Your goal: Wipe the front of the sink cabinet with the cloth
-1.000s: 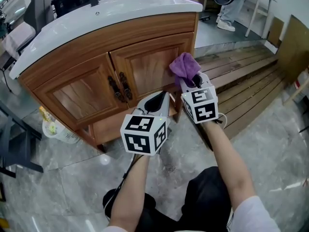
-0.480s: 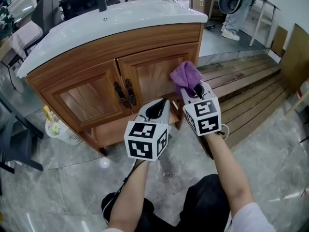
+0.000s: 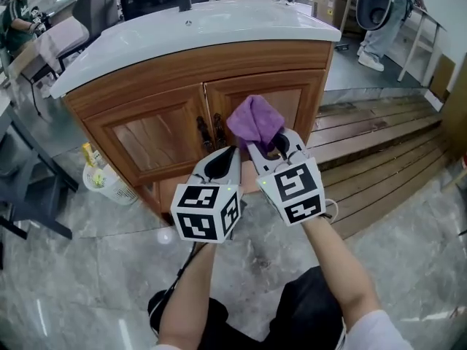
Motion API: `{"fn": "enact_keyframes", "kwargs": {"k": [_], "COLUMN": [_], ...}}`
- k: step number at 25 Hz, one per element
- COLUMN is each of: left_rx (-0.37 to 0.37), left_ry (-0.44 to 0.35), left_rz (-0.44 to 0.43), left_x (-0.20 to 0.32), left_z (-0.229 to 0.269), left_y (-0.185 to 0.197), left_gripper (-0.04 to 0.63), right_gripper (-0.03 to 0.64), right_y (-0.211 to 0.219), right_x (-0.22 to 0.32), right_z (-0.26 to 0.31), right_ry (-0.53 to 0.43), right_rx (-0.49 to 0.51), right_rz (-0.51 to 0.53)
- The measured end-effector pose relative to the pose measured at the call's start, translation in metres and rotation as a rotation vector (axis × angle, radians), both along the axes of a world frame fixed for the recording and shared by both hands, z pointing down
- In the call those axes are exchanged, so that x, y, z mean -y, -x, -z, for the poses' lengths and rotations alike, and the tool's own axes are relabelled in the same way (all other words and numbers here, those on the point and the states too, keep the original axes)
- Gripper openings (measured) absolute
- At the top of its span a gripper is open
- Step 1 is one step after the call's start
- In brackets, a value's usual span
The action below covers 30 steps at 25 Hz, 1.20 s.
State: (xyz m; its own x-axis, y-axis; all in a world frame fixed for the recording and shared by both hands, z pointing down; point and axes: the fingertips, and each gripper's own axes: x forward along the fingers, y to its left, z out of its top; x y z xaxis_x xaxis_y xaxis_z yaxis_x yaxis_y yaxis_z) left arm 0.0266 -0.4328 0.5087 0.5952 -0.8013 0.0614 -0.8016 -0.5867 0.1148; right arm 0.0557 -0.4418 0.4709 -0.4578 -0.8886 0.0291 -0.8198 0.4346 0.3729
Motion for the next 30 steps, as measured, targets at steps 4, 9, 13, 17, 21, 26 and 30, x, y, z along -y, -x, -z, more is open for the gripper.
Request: {"fn": "enact_keyframes", "kwargs": {"k": [4, 9, 13, 17, 21, 26, 30], "left_rx": [0.015, 0.017, 0.020, 0.010, 0.026, 0.053, 0.056], "left_ry": [-0.003, -0.001, 0.011, 0.027, 0.039, 0.050, 0.065], "left_rz": [0.085, 0.209, 0.288, 0.376, 0.437, 0.503, 0.567], "left_x": [-0.002, -0.004, -0.011, -0.018, -0.027, -0.040, -0.050], "left_z": [0.001, 0.004, 0.001, -0.002, -0.008, -0.015, -0.021], "left_y": [0.041, 0.102, 0.145, 0.191, 0.226, 0.263, 0.292], "left_gripper": [0.006, 0.006, 0.006, 0.006, 0.006, 0.006, 0.006], "right_gripper": [0.077, 0.077, 0.077, 0.077, 0.077, 0.077, 0.077], "right_y": [0.042, 0.101, 0.146, 0.187, 0.226, 0.264, 0.291], "right_x": [-0.011, -0.022, -0.030, -0.034, -0.037, -0.037, -0.036], "right_z": [0.007, 0.007, -0.003, -0.014, -0.025, -0.046, -0.068], "right_ry": [-0.019, -0.022, -0.001, 0.015, 0.034, 0.061, 0.081], "right_rx": [0.001, 0.012, 0.024, 0.028, 0.041, 0.038, 0.023], "right_rz": [0.096, 0.208, 0.287, 0.350, 0.411, 0.458, 0.492]}}
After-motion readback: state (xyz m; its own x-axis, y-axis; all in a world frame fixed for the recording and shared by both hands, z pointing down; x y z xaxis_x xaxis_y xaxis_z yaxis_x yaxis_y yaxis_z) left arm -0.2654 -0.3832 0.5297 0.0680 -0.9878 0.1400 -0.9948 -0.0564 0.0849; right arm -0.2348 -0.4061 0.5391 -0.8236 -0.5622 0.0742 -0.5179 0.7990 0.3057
